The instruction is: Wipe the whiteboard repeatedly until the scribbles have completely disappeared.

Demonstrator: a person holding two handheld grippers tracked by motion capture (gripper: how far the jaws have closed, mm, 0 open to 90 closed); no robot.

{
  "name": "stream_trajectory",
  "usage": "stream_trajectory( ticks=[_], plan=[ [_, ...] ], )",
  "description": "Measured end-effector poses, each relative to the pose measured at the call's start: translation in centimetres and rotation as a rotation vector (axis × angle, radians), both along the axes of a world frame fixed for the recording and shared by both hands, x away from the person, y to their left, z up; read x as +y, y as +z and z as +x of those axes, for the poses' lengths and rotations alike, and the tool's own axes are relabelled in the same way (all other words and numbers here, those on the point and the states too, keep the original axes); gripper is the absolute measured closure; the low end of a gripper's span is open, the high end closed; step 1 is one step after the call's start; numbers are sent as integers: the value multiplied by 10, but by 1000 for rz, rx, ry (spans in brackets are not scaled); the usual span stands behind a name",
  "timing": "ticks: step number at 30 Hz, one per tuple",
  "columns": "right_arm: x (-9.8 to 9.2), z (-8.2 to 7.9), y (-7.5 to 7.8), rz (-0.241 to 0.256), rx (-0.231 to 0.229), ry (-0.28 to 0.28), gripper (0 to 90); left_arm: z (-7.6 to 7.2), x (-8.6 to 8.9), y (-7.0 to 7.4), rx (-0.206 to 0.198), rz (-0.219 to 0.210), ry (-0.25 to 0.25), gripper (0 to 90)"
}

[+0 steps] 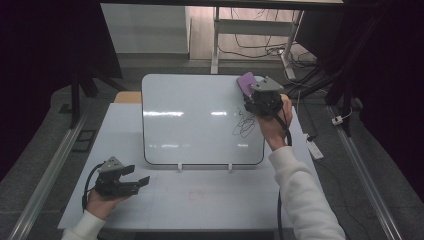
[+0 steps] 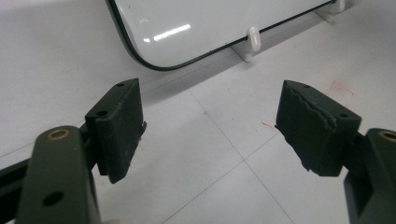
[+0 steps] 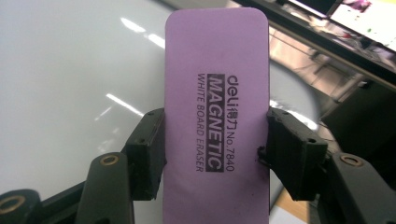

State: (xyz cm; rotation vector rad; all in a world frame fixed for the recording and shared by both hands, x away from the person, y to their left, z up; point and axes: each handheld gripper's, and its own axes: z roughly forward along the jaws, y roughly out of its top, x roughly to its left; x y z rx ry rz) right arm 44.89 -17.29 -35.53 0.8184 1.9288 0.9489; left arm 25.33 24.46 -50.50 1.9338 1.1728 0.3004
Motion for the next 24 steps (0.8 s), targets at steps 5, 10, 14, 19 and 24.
stream_trajectory(
  ticks=[5, 10, 14, 19, 24],
  plan=[
    [22, -21, -25, -74, 17, 94, 410, 0, 0, 0, 0, 0, -3, 239],
    [33, -52, -61, -129, 28, 176, 410, -1, 0, 0, -2, -1, -1, 239],
    [26, -55, -65, -113, 31, 179, 410, 0, -1, 0, 2, -2, -3, 239],
    [7, -40, -48, -64, 27, 103, 410, -1, -1, 1, 0, -3, -2, 238],
    [-11, -26, -33, -11, 12, 49, 409, 0, 0, 0, 1, -5, -2, 238]
  ],
)
